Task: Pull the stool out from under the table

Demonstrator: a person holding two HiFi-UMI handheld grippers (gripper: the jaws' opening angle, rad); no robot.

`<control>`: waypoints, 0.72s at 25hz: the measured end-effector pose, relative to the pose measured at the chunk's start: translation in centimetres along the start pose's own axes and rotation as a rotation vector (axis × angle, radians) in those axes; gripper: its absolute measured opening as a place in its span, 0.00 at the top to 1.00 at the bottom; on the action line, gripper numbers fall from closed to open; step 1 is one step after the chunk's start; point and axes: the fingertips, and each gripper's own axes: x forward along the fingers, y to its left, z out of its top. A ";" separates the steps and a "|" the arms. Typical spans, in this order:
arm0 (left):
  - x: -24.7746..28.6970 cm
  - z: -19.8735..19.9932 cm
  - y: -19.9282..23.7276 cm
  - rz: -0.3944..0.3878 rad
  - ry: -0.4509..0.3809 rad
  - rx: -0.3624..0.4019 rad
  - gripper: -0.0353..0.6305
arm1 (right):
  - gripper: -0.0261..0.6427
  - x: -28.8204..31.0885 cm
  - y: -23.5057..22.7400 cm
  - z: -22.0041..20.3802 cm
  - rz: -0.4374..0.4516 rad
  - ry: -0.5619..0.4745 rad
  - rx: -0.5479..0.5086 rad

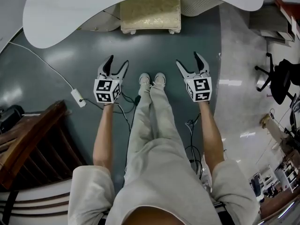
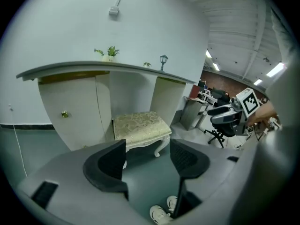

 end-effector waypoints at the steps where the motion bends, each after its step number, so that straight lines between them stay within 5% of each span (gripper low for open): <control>1: 1.0 -0.7 0.6 0.001 0.002 -0.001 0.54 | 0.44 1.0 -0.3 -0.9 -0.005 0.004 0.003; 18: 18.1 -14.5 9.1 0.007 0.023 0.012 0.54 | 0.44 17.7 -5.3 -15.7 -0.066 0.039 0.009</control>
